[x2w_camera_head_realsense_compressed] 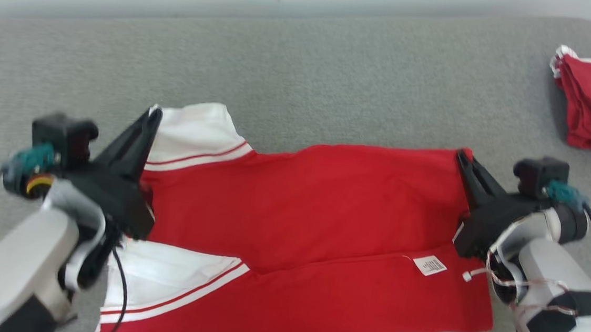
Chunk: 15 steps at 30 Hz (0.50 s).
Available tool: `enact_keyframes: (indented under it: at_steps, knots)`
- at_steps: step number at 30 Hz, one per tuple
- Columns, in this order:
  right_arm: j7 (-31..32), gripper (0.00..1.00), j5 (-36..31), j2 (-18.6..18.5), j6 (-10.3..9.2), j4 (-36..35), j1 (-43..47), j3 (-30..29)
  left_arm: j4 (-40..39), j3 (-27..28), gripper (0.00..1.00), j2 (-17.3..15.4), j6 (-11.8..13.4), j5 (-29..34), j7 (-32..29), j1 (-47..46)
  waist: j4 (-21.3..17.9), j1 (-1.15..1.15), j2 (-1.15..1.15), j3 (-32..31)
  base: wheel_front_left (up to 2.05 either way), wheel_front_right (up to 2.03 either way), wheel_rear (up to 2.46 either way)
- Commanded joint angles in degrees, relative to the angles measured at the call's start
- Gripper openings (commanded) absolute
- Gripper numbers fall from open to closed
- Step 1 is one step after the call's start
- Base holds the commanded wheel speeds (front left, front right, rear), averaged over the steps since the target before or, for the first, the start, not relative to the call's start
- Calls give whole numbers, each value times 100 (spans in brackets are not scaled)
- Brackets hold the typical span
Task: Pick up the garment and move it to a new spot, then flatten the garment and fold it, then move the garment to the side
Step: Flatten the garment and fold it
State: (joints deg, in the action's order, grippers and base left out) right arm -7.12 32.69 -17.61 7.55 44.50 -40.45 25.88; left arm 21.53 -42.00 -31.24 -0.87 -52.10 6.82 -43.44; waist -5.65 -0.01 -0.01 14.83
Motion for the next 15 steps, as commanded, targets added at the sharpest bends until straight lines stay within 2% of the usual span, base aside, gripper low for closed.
enact_keyframes:
  at_steps: [1, 9, 15]
  knots:
    - [-87, 0, 2, -80, -16, -136, 252, -49, -306, 58, 0, -72, 178, -36, 156, 346, 198, 1, 1, -212, 0, 0, 0]
    - [-314, 0, 43, -221, -16, -649, 1008, -470, -1613, 102, 0, -301, 905, 9, 538, 1545, 322, 1, 1, -348, 0, 0, 0]
    - [-381, 0, 16, -298, -16, -894, 1348, -740, -1926, 191, 0, -361, 1126, -60, 675, 2039, 382, 1, 1, -399, 0, 0, 0]
